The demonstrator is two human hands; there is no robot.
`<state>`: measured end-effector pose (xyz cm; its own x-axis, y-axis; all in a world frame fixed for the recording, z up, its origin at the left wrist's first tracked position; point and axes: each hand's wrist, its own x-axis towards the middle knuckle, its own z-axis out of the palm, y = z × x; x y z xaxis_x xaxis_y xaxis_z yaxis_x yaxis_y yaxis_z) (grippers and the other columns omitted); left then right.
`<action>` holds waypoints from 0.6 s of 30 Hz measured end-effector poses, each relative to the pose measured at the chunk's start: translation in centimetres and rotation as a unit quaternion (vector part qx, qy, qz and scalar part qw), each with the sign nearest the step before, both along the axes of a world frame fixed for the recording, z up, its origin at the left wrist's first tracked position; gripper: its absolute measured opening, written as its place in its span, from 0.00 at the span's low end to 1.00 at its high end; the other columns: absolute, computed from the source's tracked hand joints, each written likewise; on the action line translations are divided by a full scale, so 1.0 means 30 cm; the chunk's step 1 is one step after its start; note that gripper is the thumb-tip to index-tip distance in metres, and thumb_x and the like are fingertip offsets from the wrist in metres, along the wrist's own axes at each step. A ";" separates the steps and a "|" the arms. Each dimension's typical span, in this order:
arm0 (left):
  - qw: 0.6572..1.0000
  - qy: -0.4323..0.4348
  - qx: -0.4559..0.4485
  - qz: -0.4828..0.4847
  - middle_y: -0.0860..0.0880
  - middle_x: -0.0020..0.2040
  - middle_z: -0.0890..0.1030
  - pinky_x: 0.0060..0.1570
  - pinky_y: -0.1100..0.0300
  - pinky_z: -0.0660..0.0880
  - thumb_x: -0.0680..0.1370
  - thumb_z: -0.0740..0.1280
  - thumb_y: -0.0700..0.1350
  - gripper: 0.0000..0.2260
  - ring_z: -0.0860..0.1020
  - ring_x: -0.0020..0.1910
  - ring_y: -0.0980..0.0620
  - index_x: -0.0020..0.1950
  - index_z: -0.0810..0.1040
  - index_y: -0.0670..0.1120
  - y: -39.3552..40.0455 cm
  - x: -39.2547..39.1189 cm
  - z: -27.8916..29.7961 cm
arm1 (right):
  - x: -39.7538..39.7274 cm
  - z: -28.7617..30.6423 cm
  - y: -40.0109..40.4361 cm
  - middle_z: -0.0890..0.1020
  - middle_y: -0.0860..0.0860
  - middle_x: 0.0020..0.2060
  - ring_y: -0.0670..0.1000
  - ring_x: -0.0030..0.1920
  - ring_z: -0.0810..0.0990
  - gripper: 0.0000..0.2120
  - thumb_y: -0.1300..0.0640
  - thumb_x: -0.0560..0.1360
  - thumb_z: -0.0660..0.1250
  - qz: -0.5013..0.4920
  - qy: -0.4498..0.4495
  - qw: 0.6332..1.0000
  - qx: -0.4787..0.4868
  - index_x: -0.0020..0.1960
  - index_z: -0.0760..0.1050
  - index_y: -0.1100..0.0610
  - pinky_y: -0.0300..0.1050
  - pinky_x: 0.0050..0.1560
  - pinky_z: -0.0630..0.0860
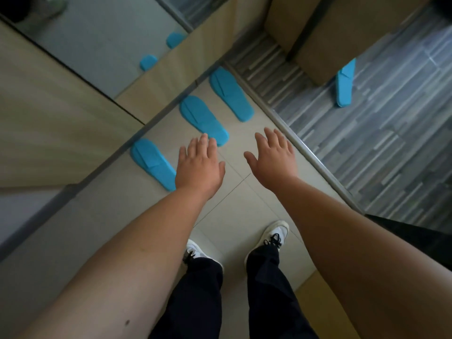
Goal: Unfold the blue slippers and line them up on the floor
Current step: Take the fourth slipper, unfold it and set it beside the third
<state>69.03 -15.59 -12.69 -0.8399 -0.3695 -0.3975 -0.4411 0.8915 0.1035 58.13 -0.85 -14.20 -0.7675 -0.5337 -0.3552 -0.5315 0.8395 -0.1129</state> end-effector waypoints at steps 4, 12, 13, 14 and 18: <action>0.999 -0.008 -0.003 -0.042 0.42 0.78 0.55 0.74 0.44 0.54 0.80 0.51 0.56 0.28 0.54 0.76 0.42 0.76 0.52 0.43 0.112 -0.151 0.008 | -0.113 0.004 0.131 0.59 0.55 0.76 0.58 0.77 0.52 0.30 0.38 0.79 0.52 -0.039 0.009 0.999 -0.003 0.76 0.58 0.53 0.56 0.74 0.49; 0.995 -0.019 -0.010 -0.095 0.43 0.78 0.56 0.74 0.44 0.52 0.80 0.51 0.56 0.28 0.54 0.77 0.43 0.76 0.51 0.44 0.326 -0.450 -0.010 | -0.326 -0.031 0.379 0.60 0.56 0.76 0.58 0.76 0.53 0.30 0.38 0.79 0.53 -0.088 0.002 0.996 -0.013 0.75 0.58 0.53 0.56 0.73 0.48; 0.995 -0.022 -0.012 -0.101 0.43 0.78 0.55 0.74 0.44 0.52 0.80 0.50 0.55 0.28 0.54 0.77 0.43 0.76 0.51 0.44 0.359 -0.486 -0.015 | -0.354 -0.036 0.411 0.60 0.55 0.76 0.58 0.76 0.53 0.30 0.38 0.79 0.53 -0.093 0.002 0.996 -0.013 0.75 0.58 0.53 0.57 0.73 0.48; 0.994 -0.023 -0.011 -0.108 0.43 0.78 0.55 0.74 0.44 0.52 0.80 0.51 0.55 0.28 0.53 0.77 0.43 0.76 0.51 0.44 0.395 -0.523 -0.020 | -0.384 -0.040 0.447 0.60 0.55 0.76 0.58 0.76 0.53 0.30 0.38 0.79 0.53 -0.099 0.002 0.995 -0.013 0.75 0.58 0.53 0.57 0.73 0.49; 0.990 -0.026 0.001 -0.138 0.43 0.78 0.56 0.74 0.44 0.51 0.80 0.51 0.55 0.28 0.53 0.77 0.43 0.76 0.52 0.44 0.560 -0.668 -0.038 | -0.505 -0.057 0.614 0.60 0.56 0.76 0.58 0.77 0.53 0.30 0.39 0.79 0.53 -0.128 0.001 0.992 -0.015 0.76 0.57 0.54 0.57 0.74 0.50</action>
